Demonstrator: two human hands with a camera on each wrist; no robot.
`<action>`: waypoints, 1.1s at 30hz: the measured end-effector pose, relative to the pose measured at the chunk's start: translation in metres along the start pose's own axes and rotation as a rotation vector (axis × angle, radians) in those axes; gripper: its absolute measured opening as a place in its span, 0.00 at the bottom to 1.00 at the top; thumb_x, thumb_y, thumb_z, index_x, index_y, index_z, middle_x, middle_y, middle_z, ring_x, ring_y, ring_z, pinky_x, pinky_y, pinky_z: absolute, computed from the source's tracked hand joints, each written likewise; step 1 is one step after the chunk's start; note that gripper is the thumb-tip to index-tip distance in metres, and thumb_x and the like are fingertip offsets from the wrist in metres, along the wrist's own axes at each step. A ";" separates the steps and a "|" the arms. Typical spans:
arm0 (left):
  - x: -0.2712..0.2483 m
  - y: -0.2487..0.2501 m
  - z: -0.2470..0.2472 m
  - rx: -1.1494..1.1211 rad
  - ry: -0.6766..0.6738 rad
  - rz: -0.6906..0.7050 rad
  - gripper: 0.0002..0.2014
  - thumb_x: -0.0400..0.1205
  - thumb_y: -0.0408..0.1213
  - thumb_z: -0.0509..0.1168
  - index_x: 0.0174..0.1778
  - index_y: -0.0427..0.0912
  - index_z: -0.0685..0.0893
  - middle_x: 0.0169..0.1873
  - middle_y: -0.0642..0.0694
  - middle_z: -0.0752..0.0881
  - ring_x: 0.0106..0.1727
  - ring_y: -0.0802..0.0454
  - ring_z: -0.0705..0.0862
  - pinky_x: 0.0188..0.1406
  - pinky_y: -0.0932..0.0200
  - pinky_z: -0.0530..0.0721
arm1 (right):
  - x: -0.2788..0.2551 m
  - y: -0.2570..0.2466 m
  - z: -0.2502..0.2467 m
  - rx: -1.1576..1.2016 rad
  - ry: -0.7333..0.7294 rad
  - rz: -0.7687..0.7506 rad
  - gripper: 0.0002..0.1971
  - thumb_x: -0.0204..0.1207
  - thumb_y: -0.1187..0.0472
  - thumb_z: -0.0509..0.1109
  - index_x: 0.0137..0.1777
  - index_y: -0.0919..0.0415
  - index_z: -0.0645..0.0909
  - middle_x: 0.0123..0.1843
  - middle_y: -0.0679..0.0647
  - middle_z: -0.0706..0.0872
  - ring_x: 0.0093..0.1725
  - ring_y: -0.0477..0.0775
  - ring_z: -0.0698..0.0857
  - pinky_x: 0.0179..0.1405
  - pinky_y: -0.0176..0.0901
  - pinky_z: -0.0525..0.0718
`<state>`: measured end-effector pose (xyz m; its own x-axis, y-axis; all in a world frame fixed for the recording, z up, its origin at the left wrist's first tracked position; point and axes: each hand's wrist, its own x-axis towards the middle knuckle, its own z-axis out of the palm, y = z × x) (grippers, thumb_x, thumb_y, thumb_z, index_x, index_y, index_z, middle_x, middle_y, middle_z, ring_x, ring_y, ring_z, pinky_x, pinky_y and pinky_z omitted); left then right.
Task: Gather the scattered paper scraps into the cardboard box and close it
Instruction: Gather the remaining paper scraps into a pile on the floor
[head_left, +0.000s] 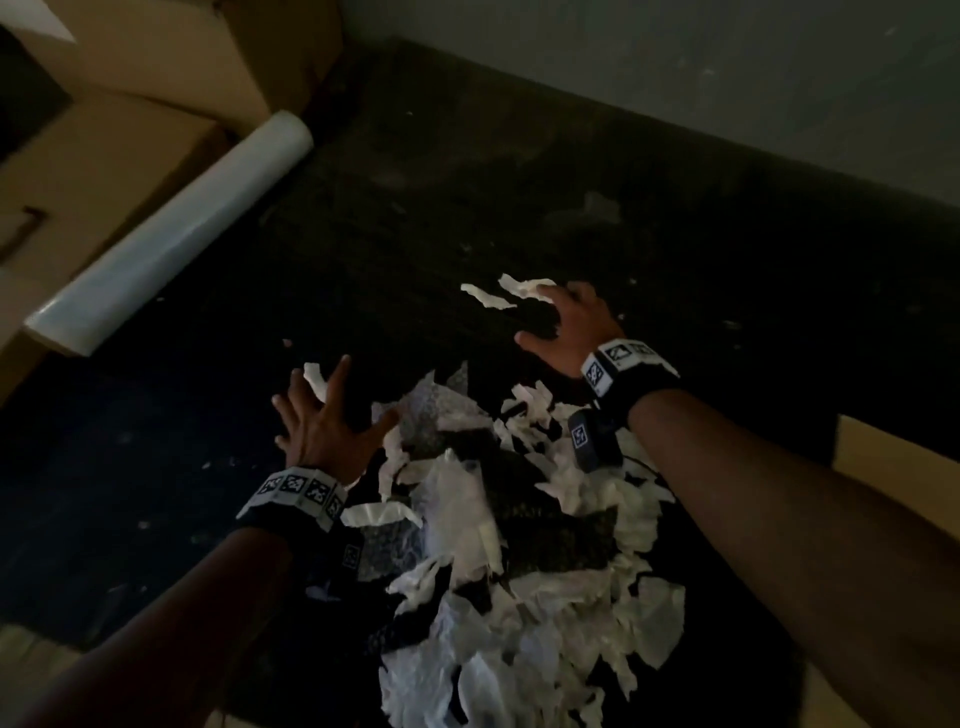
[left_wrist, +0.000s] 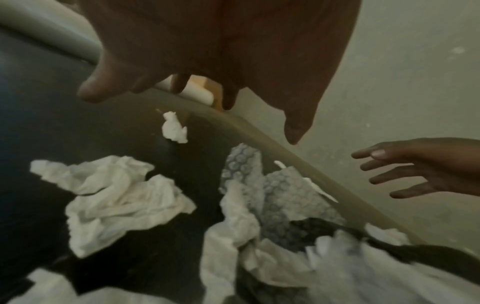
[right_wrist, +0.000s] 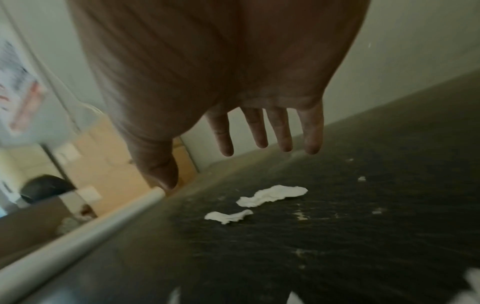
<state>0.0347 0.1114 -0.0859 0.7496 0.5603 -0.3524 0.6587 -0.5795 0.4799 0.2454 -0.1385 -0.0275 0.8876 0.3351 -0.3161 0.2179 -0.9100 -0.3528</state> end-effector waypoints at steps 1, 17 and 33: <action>0.006 -0.001 0.003 0.014 -0.031 -0.012 0.49 0.70 0.76 0.66 0.83 0.76 0.46 0.88 0.44 0.38 0.87 0.29 0.36 0.77 0.15 0.51 | 0.017 0.003 0.002 -0.004 -0.018 0.011 0.42 0.72 0.34 0.73 0.84 0.41 0.61 0.86 0.57 0.55 0.83 0.66 0.61 0.78 0.62 0.70; 0.032 0.032 0.078 -0.020 -0.104 0.539 0.36 0.85 0.36 0.66 0.87 0.61 0.60 0.89 0.43 0.48 0.89 0.41 0.45 0.83 0.40 0.65 | 0.094 -0.033 0.071 -0.290 -0.185 -0.251 0.27 0.85 0.55 0.65 0.82 0.38 0.67 0.87 0.52 0.61 0.85 0.67 0.56 0.79 0.68 0.67; -0.012 0.066 0.020 -0.231 0.037 0.727 0.18 0.82 0.37 0.66 0.69 0.51 0.88 0.75 0.46 0.81 0.70 0.54 0.82 0.69 0.61 0.81 | -0.013 -0.014 0.006 -0.053 0.010 -0.233 0.12 0.80 0.59 0.68 0.56 0.44 0.90 0.56 0.49 0.87 0.54 0.55 0.87 0.51 0.48 0.87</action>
<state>0.0704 0.0544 -0.0654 0.9841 0.1071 0.1417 -0.0329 -0.6738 0.7382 0.2286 -0.1285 -0.0237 0.8150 0.5350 -0.2228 0.4378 -0.8203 -0.3681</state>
